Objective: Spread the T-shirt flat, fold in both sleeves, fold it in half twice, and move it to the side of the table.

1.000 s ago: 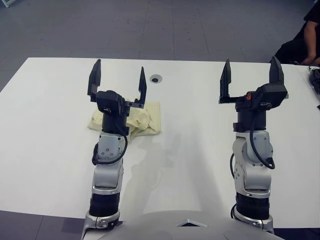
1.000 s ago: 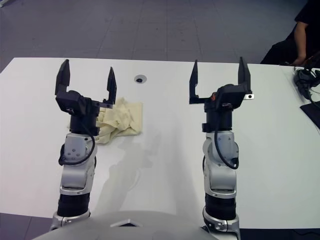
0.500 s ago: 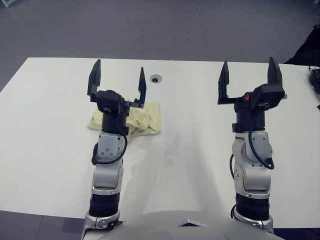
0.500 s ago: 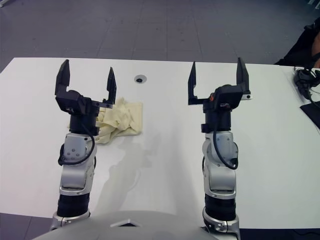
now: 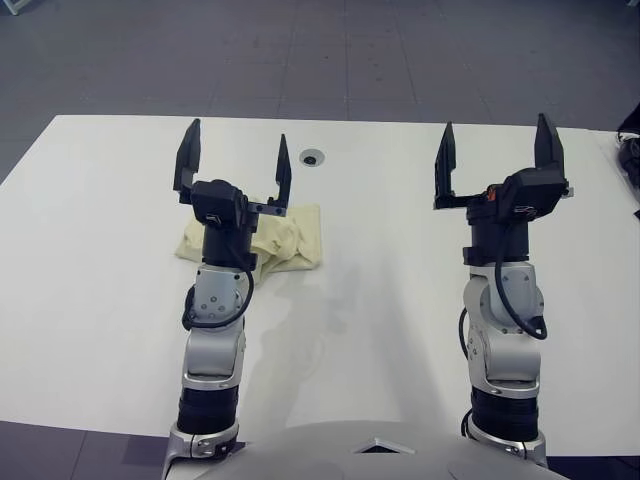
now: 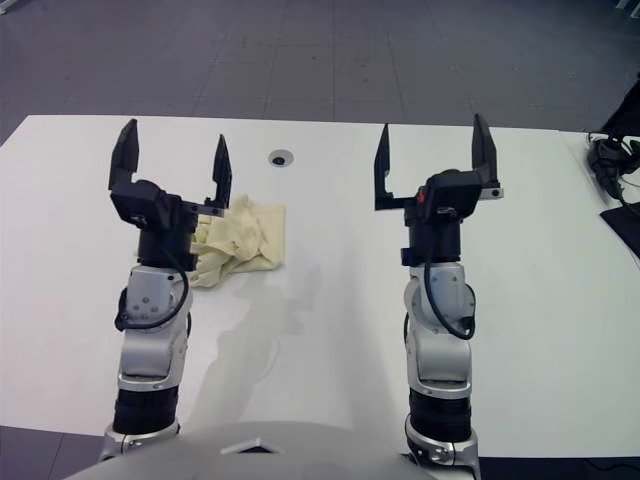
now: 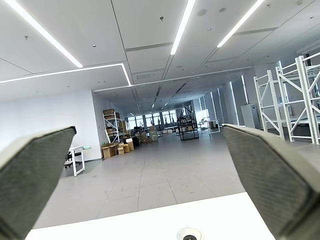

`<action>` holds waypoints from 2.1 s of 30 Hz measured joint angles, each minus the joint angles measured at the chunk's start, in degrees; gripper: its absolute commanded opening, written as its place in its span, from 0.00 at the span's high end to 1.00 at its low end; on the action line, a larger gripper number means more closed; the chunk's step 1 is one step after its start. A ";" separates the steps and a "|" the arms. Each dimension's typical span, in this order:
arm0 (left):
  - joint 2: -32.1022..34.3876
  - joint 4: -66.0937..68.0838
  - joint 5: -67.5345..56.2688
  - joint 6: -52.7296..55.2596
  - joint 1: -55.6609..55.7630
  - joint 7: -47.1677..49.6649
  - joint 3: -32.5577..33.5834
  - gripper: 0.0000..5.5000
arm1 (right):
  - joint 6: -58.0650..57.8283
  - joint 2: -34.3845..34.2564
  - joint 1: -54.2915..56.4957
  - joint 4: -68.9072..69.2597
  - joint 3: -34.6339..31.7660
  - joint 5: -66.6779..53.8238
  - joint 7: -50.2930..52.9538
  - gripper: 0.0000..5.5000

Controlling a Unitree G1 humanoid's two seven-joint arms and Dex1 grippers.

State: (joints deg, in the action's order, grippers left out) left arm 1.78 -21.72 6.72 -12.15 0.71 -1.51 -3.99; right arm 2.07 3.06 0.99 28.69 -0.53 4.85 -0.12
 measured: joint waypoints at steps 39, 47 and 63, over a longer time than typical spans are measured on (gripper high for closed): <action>36.24 55.21 23.81 -9.65 22.91 -5.09 -3.01 0.02 | 0.63 -0.20 2.72 -4.73 1.14 -0.01 0.06 0.03; 36.74 79.39 34.71 -14.87 33.48 5.98 -15.67 0.02 | 0.96 -0.61 2.72 -5.42 0.99 -0.02 0.74 0.03; 35.34 27.91 1.80 6.70 9.44 -31.64 -13.52 0.02 | 1.17 -1.11 2.73 -6.17 0.90 0.50 1.31 0.03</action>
State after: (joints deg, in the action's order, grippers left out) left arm 37.12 6.19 8.52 -5.45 10.15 -33.15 -17.51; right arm 3.25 1.95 3.72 22.52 0.37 5.35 1.18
